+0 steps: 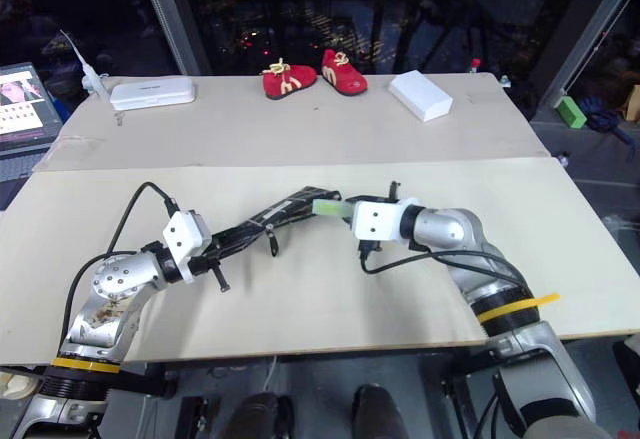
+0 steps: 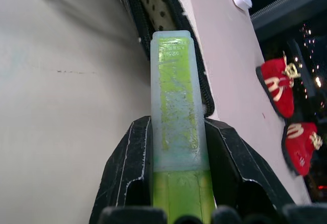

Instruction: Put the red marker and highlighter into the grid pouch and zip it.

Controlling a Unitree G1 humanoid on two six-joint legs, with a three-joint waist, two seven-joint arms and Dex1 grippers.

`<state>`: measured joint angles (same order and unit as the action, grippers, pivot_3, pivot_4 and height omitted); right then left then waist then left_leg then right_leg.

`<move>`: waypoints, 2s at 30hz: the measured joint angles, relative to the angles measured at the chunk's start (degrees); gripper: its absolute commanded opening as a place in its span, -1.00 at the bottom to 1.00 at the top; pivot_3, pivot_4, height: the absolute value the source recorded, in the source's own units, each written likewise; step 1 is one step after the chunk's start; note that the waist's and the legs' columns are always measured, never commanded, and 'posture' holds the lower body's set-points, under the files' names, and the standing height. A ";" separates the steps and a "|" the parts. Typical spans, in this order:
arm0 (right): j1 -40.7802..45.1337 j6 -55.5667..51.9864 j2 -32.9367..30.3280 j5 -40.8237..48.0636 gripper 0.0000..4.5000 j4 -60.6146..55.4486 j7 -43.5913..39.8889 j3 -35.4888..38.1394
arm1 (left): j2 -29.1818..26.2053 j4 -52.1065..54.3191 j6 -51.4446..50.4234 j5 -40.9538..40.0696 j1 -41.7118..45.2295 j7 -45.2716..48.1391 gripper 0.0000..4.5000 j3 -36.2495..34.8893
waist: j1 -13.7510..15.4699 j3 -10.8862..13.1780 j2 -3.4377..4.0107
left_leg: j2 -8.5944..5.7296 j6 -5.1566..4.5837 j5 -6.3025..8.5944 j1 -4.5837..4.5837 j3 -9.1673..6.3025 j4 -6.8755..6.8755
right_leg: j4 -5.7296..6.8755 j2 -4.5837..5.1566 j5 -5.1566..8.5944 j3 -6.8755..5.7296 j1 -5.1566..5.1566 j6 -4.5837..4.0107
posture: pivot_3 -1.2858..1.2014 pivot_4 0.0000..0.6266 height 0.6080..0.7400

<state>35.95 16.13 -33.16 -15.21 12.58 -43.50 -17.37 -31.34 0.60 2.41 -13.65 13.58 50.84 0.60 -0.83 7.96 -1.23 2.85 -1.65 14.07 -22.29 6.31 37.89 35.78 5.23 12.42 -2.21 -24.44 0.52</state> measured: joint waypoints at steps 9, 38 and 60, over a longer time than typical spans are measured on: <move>3.89 4.07 2.51 -4.14 -0.52 4.88 0.74 -3.35 | -0.15 0.98 0.00 0.01 -0.56 0.06 -1.00 0.01 | -0.16 0.00 0.00 | 0.00 0.01 0.00 0.01 0.02 0.01 | 0.03 0.00 0.00 0.01 -0.01 -0.01 | 0.03 -0.52 1.00; 9.90 11.31 9.86 -4.06 0.28 13.31 0.32 -7.32 | 0.70 1.00 -0.07 -0.22 0.03 1.87 -1.00 0.58 | -0.06 0.00 0.00 | 0.01 0.02 -0.02 -0.01 0.01 0.01 | 0.05 0.01 -0.01 0.00 -0.01 -0.02 | 0.03 -0.52 1.00; -1.17 -33.52 2.84 25.48 0.28 -2.09 6.60 20.84 | 1.57 1.32 -0.06 0.01 -0.76 0.37 -1.00 0.70 | -0.09 0.00 0.00 | 0.06 0.02 -0.01 0.07 -0.02 0.00 | 0.08 -0.01 -0.01 0.03 0.03 -0.07 | 0.03 -0.52 1.00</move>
<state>34.78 -17.39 -30.32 10.28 10.49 -36.90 3.48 -29.77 1.92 2.35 -13.64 12.82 51.21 1.30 -0.92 7.95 -1.23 2.91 -1.64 14.06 -22.22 6.29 37.88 35.86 5.22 12.40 -2.18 -24.41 0.45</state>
